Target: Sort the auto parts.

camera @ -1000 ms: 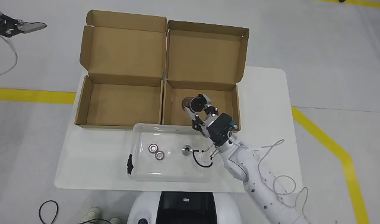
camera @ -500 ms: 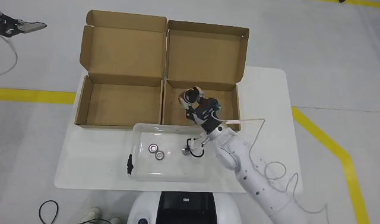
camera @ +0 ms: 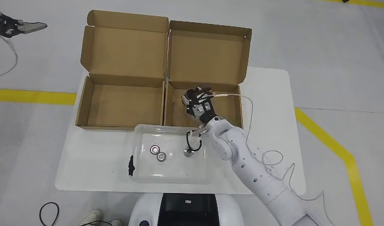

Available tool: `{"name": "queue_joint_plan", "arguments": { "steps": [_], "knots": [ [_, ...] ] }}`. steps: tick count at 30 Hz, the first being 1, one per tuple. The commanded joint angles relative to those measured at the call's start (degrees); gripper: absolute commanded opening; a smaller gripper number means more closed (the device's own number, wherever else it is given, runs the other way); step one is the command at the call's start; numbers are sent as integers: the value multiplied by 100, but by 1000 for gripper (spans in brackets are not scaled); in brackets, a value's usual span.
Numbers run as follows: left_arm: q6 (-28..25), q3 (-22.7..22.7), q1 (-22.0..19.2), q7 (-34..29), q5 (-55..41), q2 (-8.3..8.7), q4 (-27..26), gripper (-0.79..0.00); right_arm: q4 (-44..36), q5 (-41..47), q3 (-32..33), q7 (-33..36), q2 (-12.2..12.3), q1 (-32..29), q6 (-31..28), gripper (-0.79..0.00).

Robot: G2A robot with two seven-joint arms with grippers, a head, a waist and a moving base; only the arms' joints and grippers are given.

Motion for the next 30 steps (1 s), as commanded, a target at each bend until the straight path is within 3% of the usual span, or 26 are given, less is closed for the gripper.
{"name": "queue_joint_plan", "arguments": {
  "steps": [1,17,19,21,22,23,30],
  "knots": [
    [0,0,0,0,0,0,0,0,135,61,-58,140,-49,99,70,-785],
    [0,0,0,0,0,0,0,0,979,279,-413,829,-379,674,100,-785],
    [0,0,0,0,0,0,0,0,1021,248,-426,858,-402,696,127,-646],
    [0,0,0,0,0,0,0,0,1046,213,-426,881,-418,702,155,-400],
    [0,0,0,0,0,0,0,0,1049,183,-426,894,-423,703,159,-129],
    [0,0,0,0,0,0,0,0,1051,167,-418,903,-427,700,170,0],
    [0,0,0,0,0,0,0,0,958,32,-323,897,-426,615,148,0]
  ]
}}
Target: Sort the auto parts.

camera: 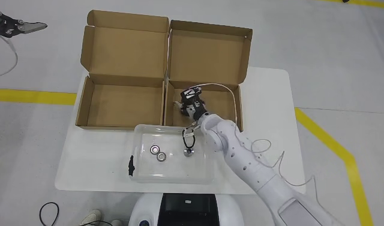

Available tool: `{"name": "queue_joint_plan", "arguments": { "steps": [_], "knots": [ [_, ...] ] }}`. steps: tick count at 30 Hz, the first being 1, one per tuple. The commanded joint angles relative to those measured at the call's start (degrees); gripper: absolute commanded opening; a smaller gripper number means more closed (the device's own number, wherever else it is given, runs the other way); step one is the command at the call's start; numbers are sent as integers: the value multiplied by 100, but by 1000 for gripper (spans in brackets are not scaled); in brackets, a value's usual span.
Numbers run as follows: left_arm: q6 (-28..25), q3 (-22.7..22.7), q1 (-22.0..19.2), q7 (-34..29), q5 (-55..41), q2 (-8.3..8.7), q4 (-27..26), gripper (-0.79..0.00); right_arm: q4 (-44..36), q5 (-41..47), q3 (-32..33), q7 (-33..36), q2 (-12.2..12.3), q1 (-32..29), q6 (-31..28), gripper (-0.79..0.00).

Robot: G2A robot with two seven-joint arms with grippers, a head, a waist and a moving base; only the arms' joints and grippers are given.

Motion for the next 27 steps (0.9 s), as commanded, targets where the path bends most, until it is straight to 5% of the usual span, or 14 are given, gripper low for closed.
{"name": "queue_joint_plan", "arguments": {
  "steps": [1,12,20,27],
  "knots": [
    [0,0,0,0,0,0,0,0,-66,-36,43,-40,12,-46,-51,0],
    [0,0,0,0,0,0,0,0,-1190,-1002,546,-992,383,-882,-1486,0],
    [0,0,0,0,0,0,0,0,-2006,-2057,755,-1292,683,-1441,-2845,0],
    [0,0,0,0,0,0,0,0,-2340,-2604,813,-1303,829,-1696,-3406,0]
  ]
}}
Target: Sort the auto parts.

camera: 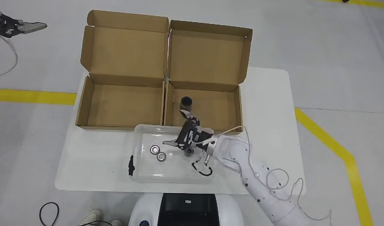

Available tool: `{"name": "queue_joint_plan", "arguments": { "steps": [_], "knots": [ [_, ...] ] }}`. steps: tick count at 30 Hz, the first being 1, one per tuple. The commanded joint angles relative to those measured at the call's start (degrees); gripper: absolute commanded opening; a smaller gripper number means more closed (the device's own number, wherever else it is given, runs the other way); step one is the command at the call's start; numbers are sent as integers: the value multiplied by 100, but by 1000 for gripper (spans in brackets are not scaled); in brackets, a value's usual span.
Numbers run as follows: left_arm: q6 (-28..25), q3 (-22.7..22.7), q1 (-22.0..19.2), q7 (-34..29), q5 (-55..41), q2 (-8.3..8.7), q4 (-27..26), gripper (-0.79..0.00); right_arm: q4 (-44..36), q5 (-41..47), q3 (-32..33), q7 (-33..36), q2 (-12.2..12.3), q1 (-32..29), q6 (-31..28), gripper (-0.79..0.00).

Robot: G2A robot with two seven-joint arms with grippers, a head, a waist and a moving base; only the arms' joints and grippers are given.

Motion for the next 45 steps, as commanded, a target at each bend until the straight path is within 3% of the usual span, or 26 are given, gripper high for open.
{"name": "queue_joint_plan", "arguments": {
  "steps": [1,7,32,37,45],
  "knots": [
    [0,0,0,0,0,0,0,0,-48,-104,20,9,36,-46,-154,0],
    [0,0,0,0,0,0,0,0,-289,-213,175,-124,149,-251,-494,0],
    [0,0,0,0,0,0,0,0,-345,-200,210,-160,166,-303,-467,0],
    [0,0,0,0,0,0,0,0,-742,-69,647,43,307,-483,-900,0],
    [0,0,0,0,0,0,0,0,-1910,-226,1746,54,652,-1332,-1874,0]
  ]
}}
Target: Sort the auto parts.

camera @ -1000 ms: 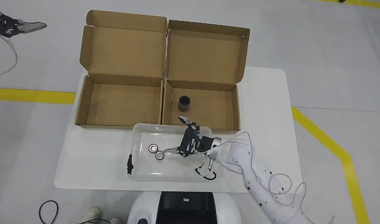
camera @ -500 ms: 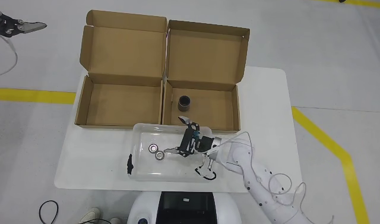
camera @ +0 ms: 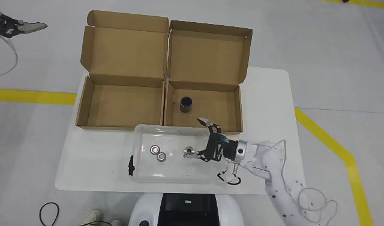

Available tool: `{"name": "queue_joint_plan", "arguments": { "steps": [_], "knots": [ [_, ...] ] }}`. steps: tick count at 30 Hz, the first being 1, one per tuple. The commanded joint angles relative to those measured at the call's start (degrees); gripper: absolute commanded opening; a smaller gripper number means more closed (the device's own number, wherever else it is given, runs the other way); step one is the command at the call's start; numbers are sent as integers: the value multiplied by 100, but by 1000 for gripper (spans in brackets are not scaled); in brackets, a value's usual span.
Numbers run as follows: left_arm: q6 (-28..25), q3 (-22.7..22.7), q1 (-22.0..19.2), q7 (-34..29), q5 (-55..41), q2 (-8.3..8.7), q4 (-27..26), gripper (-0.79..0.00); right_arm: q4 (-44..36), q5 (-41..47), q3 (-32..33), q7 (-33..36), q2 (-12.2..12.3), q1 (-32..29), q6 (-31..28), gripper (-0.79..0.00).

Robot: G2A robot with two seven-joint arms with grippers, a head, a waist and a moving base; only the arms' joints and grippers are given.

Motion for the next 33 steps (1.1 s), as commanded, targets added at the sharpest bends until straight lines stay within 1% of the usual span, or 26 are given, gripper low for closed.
{"name": "queue_joint_plan", "arguments": {
  "steps": [1,4,10,12,15,17,22,28,33],
  "knots": [
    [0,0,0,0,0,0,0,0,-226,-104,238,-29,70,-201,-172,0],
    [0,0,0,0,0,0,0,0,-501,-229,502,-101,150,-446,-258,0],
    [0,0,0,0,0,0,0,0,-941,-361,866,-400,260,-878,-176,0],
    [0,0,0,0,0,0,0,0,-1045,-459,892,-469,287,-978,-149,0],
    [0,0,0,0,0,0,0,0,-1057,-683,675,-356,305,-990,-168,0],
    [0,0,0,0,0,0,0,0,-908,-667,497,-146,290,-893,-30,0],
    [0,0,0,0,0,0,0,0,-547,-201,-22,779,210,-498,184,0],
    [0,0,0,0,0,0,0,0,-580,205,-236,1623,188,-314,347,0],
    [0,0,0,0,0,0,0,0,-667,245,-472,2263,179,-267,562,0]
  ]
}}
